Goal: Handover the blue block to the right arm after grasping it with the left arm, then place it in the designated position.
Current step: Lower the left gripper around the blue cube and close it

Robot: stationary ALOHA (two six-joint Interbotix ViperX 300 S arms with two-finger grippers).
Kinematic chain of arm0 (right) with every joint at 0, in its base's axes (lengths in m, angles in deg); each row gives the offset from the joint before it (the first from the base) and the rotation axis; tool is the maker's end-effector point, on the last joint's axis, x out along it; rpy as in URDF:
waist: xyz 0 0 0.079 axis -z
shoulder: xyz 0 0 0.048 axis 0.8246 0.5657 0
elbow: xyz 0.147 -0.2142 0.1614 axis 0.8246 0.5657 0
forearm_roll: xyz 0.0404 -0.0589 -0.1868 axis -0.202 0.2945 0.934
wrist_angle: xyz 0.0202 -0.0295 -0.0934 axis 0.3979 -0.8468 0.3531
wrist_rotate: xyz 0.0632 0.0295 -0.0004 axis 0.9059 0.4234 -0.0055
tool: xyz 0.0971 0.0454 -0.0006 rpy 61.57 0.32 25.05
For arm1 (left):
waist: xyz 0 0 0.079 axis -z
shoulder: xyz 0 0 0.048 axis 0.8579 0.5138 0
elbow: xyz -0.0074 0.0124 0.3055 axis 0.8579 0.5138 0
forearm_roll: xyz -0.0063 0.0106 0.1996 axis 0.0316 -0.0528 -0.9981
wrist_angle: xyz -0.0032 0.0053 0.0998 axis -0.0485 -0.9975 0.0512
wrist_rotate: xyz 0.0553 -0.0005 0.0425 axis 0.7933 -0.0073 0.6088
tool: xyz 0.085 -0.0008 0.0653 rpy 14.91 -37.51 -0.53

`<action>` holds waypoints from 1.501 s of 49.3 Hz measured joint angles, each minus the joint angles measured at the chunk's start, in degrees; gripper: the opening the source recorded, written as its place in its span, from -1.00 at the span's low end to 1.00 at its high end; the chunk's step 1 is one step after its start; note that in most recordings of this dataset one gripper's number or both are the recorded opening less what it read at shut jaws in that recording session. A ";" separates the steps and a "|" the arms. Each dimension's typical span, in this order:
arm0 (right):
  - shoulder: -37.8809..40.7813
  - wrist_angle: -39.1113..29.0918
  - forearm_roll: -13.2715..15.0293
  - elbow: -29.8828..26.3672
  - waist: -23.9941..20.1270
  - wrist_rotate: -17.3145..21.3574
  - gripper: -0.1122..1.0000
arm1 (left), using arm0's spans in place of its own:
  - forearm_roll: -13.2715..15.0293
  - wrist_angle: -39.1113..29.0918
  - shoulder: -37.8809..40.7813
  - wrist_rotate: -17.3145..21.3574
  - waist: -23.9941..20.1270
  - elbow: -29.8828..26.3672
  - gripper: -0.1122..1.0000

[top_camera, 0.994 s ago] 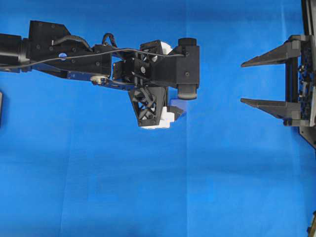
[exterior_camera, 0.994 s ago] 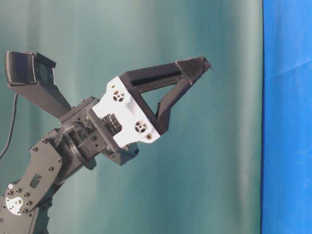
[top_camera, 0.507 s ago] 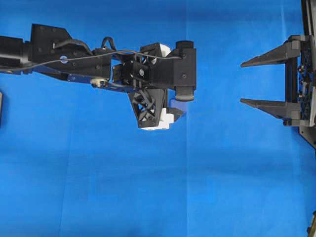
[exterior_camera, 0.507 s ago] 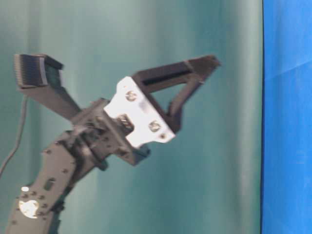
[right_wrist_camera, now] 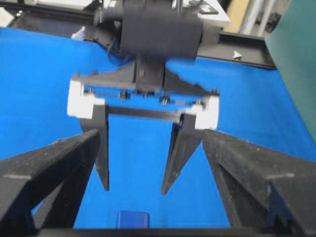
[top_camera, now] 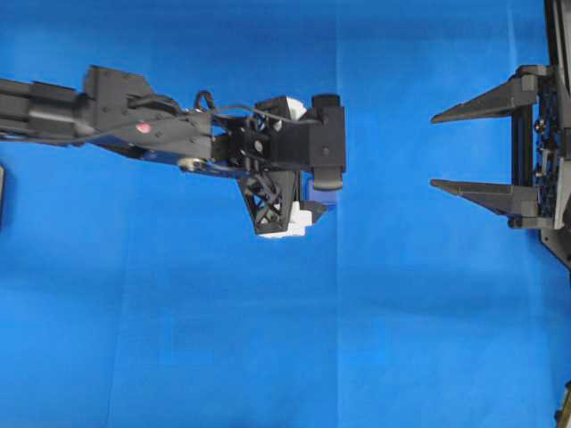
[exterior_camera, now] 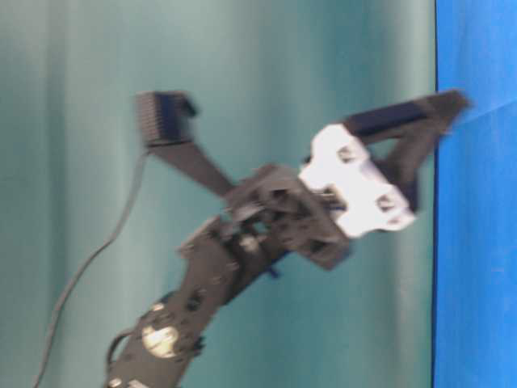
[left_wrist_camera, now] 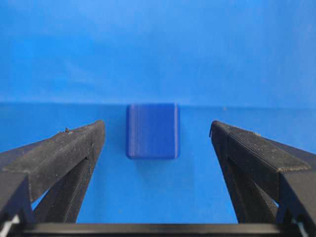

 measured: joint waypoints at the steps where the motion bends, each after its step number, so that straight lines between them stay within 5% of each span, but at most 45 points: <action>1: 0.09 0.09 0.00 0.00 0.00 0.00 0.94 | 0.00 0.18 0.26 -0.35 0.00 0.00 0.85; 60: 0.70 0.00 0.00 0.00 0.09 0.00 0.94 | 0.00 6.77 11.07 -1.93 -0.97 0.18 0.82; 65: 0.79 0.00 0.00 0.00 0.09 0.00 0.94 | 0.00 6.68 11.07 -2.11 -0.97 0.18 0.56; 70: 0.79 0.00 0.00 0.00 0.09 0.00 0.94 | 0.00 6.77 11.07 -1.67 -0.97 0.18 0.04; 74: 0.97 0.00 0.00 0.00 0.09 0.00 0.94 | 0.00 6.86 11.07 -1.32 -0.97 0.09 0.03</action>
